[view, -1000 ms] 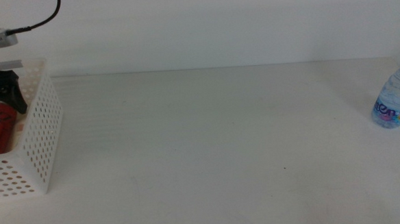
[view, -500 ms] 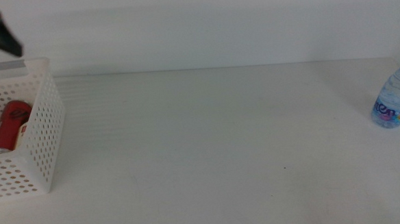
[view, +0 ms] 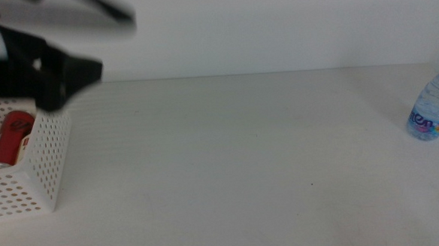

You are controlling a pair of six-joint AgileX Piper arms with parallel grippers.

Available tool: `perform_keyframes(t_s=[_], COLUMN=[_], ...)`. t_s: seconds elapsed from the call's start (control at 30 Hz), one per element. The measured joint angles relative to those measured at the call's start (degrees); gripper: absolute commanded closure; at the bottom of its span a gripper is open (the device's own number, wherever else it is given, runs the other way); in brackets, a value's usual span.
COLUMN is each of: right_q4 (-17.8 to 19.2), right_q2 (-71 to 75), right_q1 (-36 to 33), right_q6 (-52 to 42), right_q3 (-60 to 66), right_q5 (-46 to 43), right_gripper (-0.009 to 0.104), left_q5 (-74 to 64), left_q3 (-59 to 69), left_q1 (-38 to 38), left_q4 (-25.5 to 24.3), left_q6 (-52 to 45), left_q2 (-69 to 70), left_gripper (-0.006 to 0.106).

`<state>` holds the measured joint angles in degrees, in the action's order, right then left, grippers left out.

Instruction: Use arms to grab the bottles and put them into the dustbin to the left of the table.

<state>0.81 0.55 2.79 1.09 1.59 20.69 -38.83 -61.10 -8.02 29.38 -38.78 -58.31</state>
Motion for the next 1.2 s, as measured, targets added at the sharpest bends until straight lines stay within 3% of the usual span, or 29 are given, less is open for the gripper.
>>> perform_keyframes(t_s=[0.17,0.37,0.5,0.67,0.77,0.93,1.2], right_q4=[0.0,0.0,0.0,0.0,0.0,0.0,0.0], right_q2=[0.0,0.0,0.0,0.0,0.0,0.0,0.0], right_q1=[0.0,0.0,0.0,0.0,0.0,0.0,0.0], right_q6=[0.0,0.0,0.0,0.0,0.0,0.0,0.0], right_q3=[0.0,0.0,0.0,0.0,0.0,0.0,0.0], right_q5=[0.0,0.0,0.0,0.0,0.0,0.0,0.0], right_gripper=[0.016,0.016,0.016,0.016,0.016,0.016,0.016], left_q5=[0.9,-0.5,1.4,8.5,12.9,15.8,19.4], left_q3=[7.6,9.5,11.8,16.6,20.3,25.8,27.6], left_q1=[-3.5,-8.3,-18.3,-28.8,-30.6,-30.6,-30.7], left_q4=[2.7,2.5,-7.1,-24.0,-29.4,-30.5,-28.2], left_q6=[-0.1,0.1,3.7,21.7,32.7,39.9,40.8], left_q2=[5.3,6.8,8.1,10.2,11.7,13.5,14.1], left_gripper=[0.012,0.012,0.012,0.012,0.012,0.012,0.012])
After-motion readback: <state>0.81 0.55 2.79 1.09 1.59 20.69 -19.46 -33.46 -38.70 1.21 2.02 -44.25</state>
